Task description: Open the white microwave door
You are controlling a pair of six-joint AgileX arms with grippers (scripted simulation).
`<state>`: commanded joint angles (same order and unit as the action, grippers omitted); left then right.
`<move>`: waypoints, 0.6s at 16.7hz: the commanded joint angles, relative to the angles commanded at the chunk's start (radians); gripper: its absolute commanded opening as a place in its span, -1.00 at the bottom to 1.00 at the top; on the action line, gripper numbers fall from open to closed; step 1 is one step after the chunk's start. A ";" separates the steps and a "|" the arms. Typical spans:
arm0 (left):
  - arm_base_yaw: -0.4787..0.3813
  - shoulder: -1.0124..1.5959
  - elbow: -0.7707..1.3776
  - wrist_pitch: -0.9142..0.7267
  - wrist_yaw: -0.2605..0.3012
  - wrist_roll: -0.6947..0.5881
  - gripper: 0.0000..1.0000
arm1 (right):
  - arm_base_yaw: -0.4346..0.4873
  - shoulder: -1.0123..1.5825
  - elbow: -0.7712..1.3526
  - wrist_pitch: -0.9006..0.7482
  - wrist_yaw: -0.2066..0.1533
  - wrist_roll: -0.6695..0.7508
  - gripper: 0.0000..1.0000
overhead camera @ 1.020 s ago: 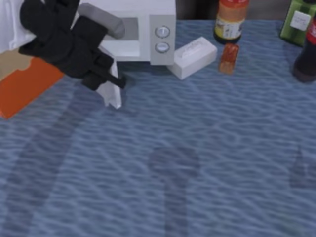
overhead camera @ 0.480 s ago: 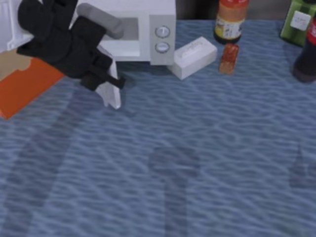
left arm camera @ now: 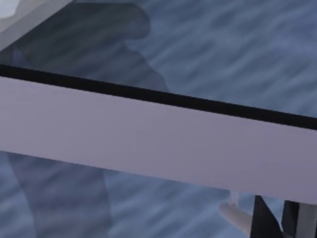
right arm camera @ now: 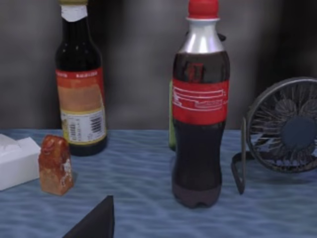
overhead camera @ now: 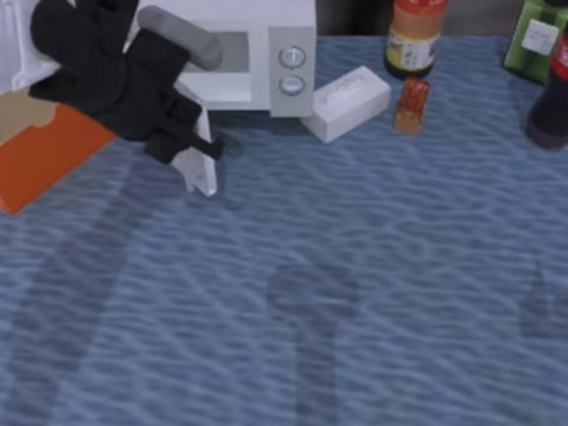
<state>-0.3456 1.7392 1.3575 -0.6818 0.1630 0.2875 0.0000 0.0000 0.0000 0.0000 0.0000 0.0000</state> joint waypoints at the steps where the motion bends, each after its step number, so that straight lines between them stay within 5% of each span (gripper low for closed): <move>1: 0.000 0.000 0.000 0.000 0.000 0.000 -1.00 | 0.000 0.000 0.000 0.000 0.000 0.000 1.00; 10: -0.002 0.003 -0.004 -0.001 0.007 0.001 -1.00 | 0.000 0.000 0.000 0.000 0.000 0.000 1.00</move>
<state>-0.3480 1.7420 1.3540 -0.6826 0.1696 0.2882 0.0000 0.0000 0.0000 0.0000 0.0000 0.0000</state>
